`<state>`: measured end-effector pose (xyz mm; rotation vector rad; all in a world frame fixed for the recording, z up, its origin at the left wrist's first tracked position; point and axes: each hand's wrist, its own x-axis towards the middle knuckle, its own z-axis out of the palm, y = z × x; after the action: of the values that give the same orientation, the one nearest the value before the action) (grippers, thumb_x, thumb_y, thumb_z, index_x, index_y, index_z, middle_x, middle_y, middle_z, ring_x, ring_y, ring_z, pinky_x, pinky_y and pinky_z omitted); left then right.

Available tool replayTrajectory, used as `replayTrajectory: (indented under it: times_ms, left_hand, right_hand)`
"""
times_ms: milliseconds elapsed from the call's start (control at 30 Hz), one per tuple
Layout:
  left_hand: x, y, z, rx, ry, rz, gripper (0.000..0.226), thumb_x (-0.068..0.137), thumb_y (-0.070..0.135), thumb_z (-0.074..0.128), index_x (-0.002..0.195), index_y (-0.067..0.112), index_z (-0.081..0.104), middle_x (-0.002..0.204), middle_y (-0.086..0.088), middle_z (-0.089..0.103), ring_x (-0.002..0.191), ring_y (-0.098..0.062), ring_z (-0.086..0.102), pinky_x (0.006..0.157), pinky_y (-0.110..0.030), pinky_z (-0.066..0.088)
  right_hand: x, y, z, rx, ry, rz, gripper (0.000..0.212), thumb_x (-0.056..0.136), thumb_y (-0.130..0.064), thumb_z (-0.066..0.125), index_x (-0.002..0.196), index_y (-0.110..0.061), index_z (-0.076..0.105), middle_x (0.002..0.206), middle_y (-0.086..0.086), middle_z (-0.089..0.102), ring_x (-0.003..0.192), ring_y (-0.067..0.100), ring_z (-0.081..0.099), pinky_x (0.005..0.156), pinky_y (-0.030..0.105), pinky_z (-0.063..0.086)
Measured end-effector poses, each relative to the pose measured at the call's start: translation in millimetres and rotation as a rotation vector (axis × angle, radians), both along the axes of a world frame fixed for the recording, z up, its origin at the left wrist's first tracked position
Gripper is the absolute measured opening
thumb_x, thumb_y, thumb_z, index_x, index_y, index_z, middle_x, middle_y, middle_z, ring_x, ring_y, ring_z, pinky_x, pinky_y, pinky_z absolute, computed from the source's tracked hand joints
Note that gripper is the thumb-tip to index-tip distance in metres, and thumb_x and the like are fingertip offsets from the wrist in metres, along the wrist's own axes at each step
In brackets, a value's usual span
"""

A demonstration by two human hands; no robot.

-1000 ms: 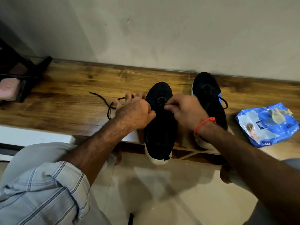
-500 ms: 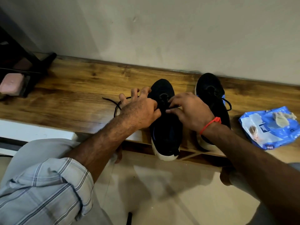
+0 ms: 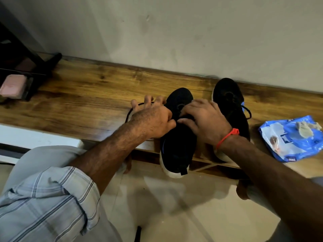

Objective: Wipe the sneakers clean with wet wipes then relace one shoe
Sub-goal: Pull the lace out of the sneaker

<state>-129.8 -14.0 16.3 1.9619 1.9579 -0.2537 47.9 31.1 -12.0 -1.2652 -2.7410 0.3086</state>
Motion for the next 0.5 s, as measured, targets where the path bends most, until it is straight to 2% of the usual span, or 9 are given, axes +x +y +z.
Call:
replayTrajectory:
  times_ms: [33,100,167,200,233,300,367,433,500]
  left_hand:
    - [-0.8,0.1,-0.2,-0.006,-0.001,0.002,0.028,0.097,0.056,0.048,0.098,0.037,0.068,0.154,0.006,0.028,0.14,-0.028,0.018,0.103,-0.064,0.021]
    - [-2.4,0.7,-0.3,-0.02,0.013,0.004,0.031,0.097,0.057,0.048,0.104,0.037,0.071,0.153,0.005,0.029,0.14,-0.028,0.018,0.103,-0.065,0.021]
    - [-4.0,0.8,-0.1,-0.037,0.018,0.009,0.032,0.097,0.058,0.047,0.109,0.04,0.07,0.153,0.004,0.03,0.14,-0.029,0.018,0.104,-0.066,0.02]
    - [-3.5,1.0,0.2,-0.038,0.017,0.008,0.032,0.097,0.057,0.047,0.11,0.04,0.07,0.152,0.004,0.031,0.14,-0.029,0.018,0.104,-0.066,0.02]
    - [-3.1,1.0,0.3,-0.034,0.015,0.007,0.031,0.097,0.057,0.047,0.108,0.04,0.07,0.152,0.004,0.031,0.139,-0.029,0.019,0.104,-0.065,0.02]
    - [-1.6,0.8,0.6,-0.031,0.011,0.004,0.028,0.098,0.055,0.047,0.106,0.039,0.069,0.152,0.004,0.031,0.139,-0.029,0.019,0.104,-0.065,0.02]
    - [-0.9,1.3,0.3,-0.034,0.018,0.003,0.029,0.098,0.053,0.046,0.107,0.039,0.069,0.153,0.004,0.03,0.139,-0.03,0.018,0.104,-0.066,0.02]
    - [-1.4,1.6,0.3,-0.039,0.03,0.004,0.03,0.099,0.053,0.044,0.108,0.039,0.069,0.152,0.004,0.031,0.139,-0.03,0.019,0.103,-0.066,0.021]
    - [-2.6,1.6,0.0,-0.038,0.03,0.012,0.03,0.098,0.054,0.045,0.108,0.039,0.069,0.151,0.003,0.032,0.139,-0.03,0.02,0.104,-0.067,0.021]
  right_hand:
    - [-1.6,0.9,-0.9,0.008,0.042,-0.021,0.027,0.095,-0.046,0.054,0.104,-0.024,0.068,0.115,-0.005,0.065,0.122,0.021,0.049,0.105,0.044,0.035]
    - [1.6,10.9,3.1,-0.04,0.336,-0.181,0.02,0.095,-0.034,0.061,0.091,-0.016,0.069,0.095,0.001,0.068,0.097,0.021,0.061,0.088,0.044,0.049]
    - [10.5,25.2,12.4,-0.061,0.601,-0.34,0.017,0.094,-0.025,0.065,0.087,-0.009,0.068,0.085,0.001,0.066,0.081,0.014,0.06,0.079,0.035,0.051]
    - [14.6,27.6,16.0,-0.041,0.627,-0.34,0.016,0.094,-0.023,0.065,0.088,-0.009,0.068,0.085,0.0,0.064,0.08,0.009,0.057,0.079,0.027,0.05]
    - [15.8,26.3,17.3,-0.035,0.587,-0.28,0.015,0.094,-0.024,0.066,0.09,-0.01,0.068,0.089,-0.001,0.064,0.084,0.007,0.056,0.081,0.023,0.048]
    - [10.4,15.2,10.2,-0.069,0.358,-0.07,0.016,0.092,-0.031,0.066,0.098,-0.016,0.067,0.11,0.001,0.064,0.107,0.016,0.054,0.096,0.034,0.045]
    - [2.0,0.6,1.4,-0.083,0.096,0.049,0.024,0.092,-0.039,0.064,0.108,-0.022,0.064,0.132,-0.002,0.056,0.128,0.021,0.042,0.107,0.043,0.036]
    - [-0.9,-4.0,-2.0,-0.057,0.066,0.06,0.022,0.093,-0.039,0.061,0.107,-0.022,0.064,0.136,-0.004,0.053,0.133,0.019,0.037,0.107,0.042,0.03]
    - [-0.3,-0.9,-0.1,-0.026,0.117,0.083,0.018,0.093,-0.037,0.062,0.098,-0.021,0.066,0.129,-0.005,0.057,0.129,0.02,0.042,0.106,0.043,0.034]
